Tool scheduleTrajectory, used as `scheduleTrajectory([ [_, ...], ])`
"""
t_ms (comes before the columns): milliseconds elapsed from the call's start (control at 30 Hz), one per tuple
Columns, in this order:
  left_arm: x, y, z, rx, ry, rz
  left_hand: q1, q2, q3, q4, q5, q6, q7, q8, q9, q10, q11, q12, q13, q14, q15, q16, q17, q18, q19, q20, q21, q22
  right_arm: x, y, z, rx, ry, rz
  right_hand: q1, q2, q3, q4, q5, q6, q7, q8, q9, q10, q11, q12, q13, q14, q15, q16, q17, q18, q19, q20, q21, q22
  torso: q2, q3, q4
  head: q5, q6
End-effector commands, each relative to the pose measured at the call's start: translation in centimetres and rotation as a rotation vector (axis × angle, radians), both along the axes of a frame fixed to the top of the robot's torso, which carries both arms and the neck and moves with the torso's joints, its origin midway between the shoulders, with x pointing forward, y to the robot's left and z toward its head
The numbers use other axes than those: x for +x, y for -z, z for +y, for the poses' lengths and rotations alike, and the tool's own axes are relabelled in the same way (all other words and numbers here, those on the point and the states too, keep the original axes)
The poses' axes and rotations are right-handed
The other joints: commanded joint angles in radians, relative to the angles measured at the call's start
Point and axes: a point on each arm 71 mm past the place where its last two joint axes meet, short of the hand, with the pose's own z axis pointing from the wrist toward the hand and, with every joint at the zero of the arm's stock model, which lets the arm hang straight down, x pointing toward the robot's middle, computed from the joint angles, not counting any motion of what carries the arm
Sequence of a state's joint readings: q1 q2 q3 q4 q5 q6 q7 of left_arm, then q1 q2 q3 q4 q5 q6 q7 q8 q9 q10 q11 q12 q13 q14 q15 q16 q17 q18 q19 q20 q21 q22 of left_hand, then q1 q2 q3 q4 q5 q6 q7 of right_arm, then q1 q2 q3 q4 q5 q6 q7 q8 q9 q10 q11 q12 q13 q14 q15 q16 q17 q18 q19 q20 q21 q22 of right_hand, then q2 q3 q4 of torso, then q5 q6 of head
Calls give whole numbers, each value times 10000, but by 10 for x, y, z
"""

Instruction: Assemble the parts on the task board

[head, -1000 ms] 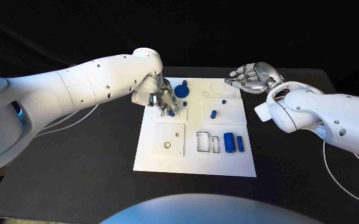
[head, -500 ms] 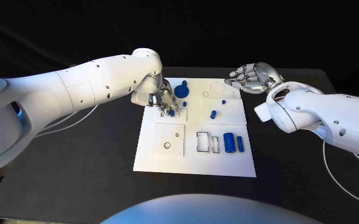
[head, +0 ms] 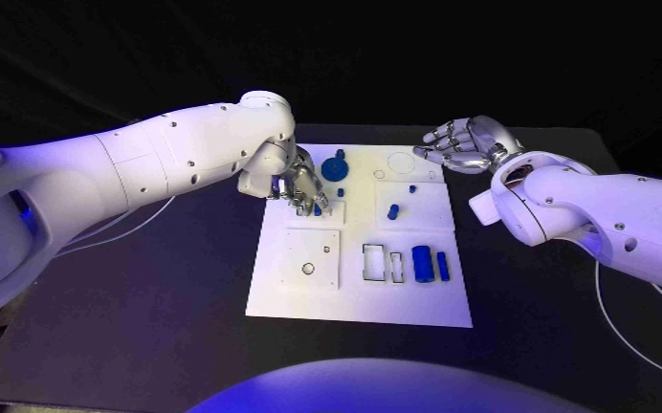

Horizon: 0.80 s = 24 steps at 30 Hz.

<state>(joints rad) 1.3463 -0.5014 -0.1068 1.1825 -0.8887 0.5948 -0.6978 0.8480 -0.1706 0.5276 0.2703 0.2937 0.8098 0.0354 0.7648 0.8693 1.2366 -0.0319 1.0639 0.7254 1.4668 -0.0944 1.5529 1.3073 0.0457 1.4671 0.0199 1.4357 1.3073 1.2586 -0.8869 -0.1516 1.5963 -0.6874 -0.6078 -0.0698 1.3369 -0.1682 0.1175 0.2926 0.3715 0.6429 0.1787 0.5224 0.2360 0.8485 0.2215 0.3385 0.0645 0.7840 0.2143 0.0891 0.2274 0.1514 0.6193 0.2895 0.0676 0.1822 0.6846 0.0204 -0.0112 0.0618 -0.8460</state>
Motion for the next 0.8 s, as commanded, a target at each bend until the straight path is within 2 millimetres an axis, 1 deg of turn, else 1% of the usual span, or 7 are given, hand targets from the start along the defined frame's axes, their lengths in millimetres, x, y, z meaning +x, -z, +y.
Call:
scheduleTrajectory([
  [33, -2, -3, 0, 41, -17, -106, 164, 98, -68, -22, 98, 70, 14, -22, 18, -66, -29, 76, 6, 984, 47, -29, 2412, -96, 298, 31, -44, 1865, 0, 1, 1, -58, -186, 10, -91, -21, -49, 0, 66, -89, 956, 52, -12, 4, 48, -40, -9, -70, 21, -63, -9, -114, -52, 6, -67, -14, -14, -8, 5, 4, 63],
  [300, -4, -24, 3, -475, -146, -793, 447, 237, -207, 81, 293, -355, 146, -451, -173, -142, 69, 38, -95, 968, 118, -89, 2347, -79, 258, 75, -138, 1833, 2, 5, -2, -91, -88, 55, -95, -16, -56, -1, 68, -91, 957, 55, -16, 4, 49, -40, -9, -74, 23, -63, -14, -117, -60, 6, -67, -18, -43, -16, 20, -12, 167],
  [367, -4, -29, 6, -590, -217, -951, 576, 284, -269, 116, 348, -469, 218, -735, -379, -160, 124, 47, -109, 961, 164, -113, 2321, -75, 250, 117, -165, 1829, 3, 6, -3, -106, -51, 59, -95, -16, -56, -1, 68, -91, 957, 55, -16, 4, 49, -40, -9, -74, 23, -63, -14, -117, -60, 6, -67, -18, -47, -14, 25, -5, 183],
  [433, -3, -36, 9, -719, -344, -1152, 808, 364, -284, 102, 445, -823, 367, -1286, -753, -187, 237, 68, -119, 956, 248, -135, 2297, -73, 244, 188, -190, 1828, 3, 6, -4, -121, -12, 64, -95, -16, -56, -1, 68, -91, 957, 55, -16, 4, 49, -40, -9, -74, 23, -63, -14, -117, -60, 6, -67, -18, -48, -16, 29, -2, 213],
  [600, 0, -49, 17, -944, -648, -1538, 1141, 375, -336, 60, 514, -960, 498, -1787, -1185, -185, 348, 144, -74, 951, 348, -152, 2276, -71, 249, 280, -200, 1839, 4, 8, -6, -142, 45, 85, -95, -16, -56, -1, 68, -91, 957, 55, -16, 4, 49, -40, -9, -74, 23, -63, -14, -117, -60, 6, -67, -18, -63, -37, 41, -12, 245],
  [667, 2, -54, 22, -1042, -844, -1691, 1359, 338, -490, 111, 33, -1183, 622, -2290, -1643, -220, 455, 168, -104, 947, 439, -166, 2259, -67, 245, 365, -223, 1843, 5, 9, -7, -149, 63, 96, -96, -4, -57, -2, 71, -92, 958, 59, -19, 5, 50, -40, -8, -76, 24, -60, -19, -119, -67, 6, -67, -21, -53, -39, 43, -5, 267],
  [800, 8, -58, 30, -1055, -1207, -2011, 1546, 389, -734, 167, -852, -1292, 716, -2743, -2147, -408, 539, 22, -363, 922, 512, -248, 2167, -36, 186, 443, -358, 1795, 5, 9, -7, -155, 79, 105, -96, -4, -57, -2, 71, -92, 958, 59, -19, 5, 50, -40, -8, -76, 24, -60, -19, -119, -67, 6, -67, -21, -40, -29, 38, 6, 304],
])
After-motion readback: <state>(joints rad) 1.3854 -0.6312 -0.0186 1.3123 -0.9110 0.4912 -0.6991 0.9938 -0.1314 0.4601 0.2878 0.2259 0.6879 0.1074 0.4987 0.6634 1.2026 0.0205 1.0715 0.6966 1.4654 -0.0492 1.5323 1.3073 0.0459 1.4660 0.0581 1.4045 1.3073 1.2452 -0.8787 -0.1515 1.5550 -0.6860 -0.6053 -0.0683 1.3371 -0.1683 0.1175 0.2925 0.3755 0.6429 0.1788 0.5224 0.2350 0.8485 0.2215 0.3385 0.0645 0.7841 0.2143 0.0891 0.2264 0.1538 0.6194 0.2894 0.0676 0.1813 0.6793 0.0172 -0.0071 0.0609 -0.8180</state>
